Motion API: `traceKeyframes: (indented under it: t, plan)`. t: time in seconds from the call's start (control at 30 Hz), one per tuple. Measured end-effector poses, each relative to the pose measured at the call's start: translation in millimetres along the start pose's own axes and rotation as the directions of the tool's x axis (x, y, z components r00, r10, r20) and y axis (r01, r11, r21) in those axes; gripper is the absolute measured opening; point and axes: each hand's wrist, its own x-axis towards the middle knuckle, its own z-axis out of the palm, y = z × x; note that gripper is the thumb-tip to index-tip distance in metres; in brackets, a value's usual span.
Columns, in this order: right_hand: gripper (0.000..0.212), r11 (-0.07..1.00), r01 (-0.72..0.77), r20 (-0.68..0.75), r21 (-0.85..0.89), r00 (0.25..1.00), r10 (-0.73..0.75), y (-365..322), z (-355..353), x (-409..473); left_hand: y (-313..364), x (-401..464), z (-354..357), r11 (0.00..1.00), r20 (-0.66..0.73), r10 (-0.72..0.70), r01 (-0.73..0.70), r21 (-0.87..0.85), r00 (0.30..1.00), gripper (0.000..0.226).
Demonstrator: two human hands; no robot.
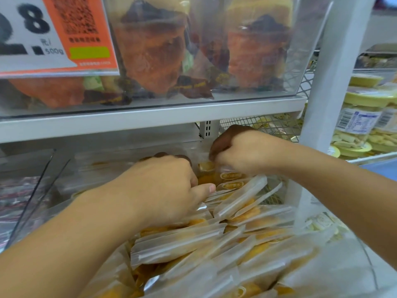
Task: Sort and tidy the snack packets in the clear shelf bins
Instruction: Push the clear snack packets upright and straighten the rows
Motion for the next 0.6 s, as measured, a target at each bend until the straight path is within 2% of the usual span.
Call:
traceKeyframes:
  t: [0.03,0.1,0.17,0.2,0.27,0.33,0.4,0.47,0.53,0.6]
  plan:
    - [0.022,0.998,-0.044,0.013,0.036,0.999,0.043,4.9,-4.4,-2.8,-0.5,0.5,0.2,1.000,-0.001,0.011,-0.011,0.002,1.000,0.067]
    - [0.024,0.997,-0.073,0.015,-0.030,0.997,0.073,17.1,-10.6,-4.5,-1.8,1.1,1.6,0.999,0.005,0.042,-0.042,-0.013,0.999,0.065]
    - [0.017,0.992,-0.002,-0.065,-0.127,0.998,-0.006,23.1,-11.7,-8.1,-2.0,1.2,2.2,0.997,0.010,0.075,-0.074,-0.030,0.997,0.060]
    - [0.014,0.975,0.043,-0.101,-0.219,0.993,-0.067,23.3,-10.3,-11.2,-2.0,0.9,2.4,0.996,0.007,0.086,-0.086,-0.031,0.996,0.058]
    - [0.014,0.870,0.075,-0.141,-0.487,0.976,-0.163,19.9,-7.2,-17.1,-1.6,0.4,2.2,0.995,-0.003,0.102,-0.102,-0.020,0.995,0.054]
    - [0.014,0.782,0.089,-0.135,-0.617,0.967,-0.217,12.2,-5.1,-19.4,-0.8,0.0,1.8,0.994,-0.010,0.107,-0.108,-0.004,0.994,0.051]
    - [0.013,0.783,0.160,-0.038,-0.601,0.973,-0.228,8.7,-4.5,-15.5,0.3,-0.6,1.5,0.993,-0.004,0.115,-0.115,0.021,0.993,0.048]
    - [0.009,0.850,0.193,0.100,-0.490,0.981,-0.165,10.6,-6.7,-9.5,2.8,-2.0,0.4,0.992,0.016,0.114,-0.115,0.046,0.993,0.042]
    - [0.024,0.894,0.196,0.291,-0.404,0.954,-0.077,9.3,-8.5,-3.8,5.1,-3.1,-0.5,0.993,0.031,0.104,-0.106,0.056,0.994,0.038]
    - [0.011,0.918,0.200,0.352,-0.342,0.933,-0.073,6.9,-3.2,2.8,6.5,-4.7,-2.4,0.994,0.045,0.091,-0.094,0.064,0.995,0.038]
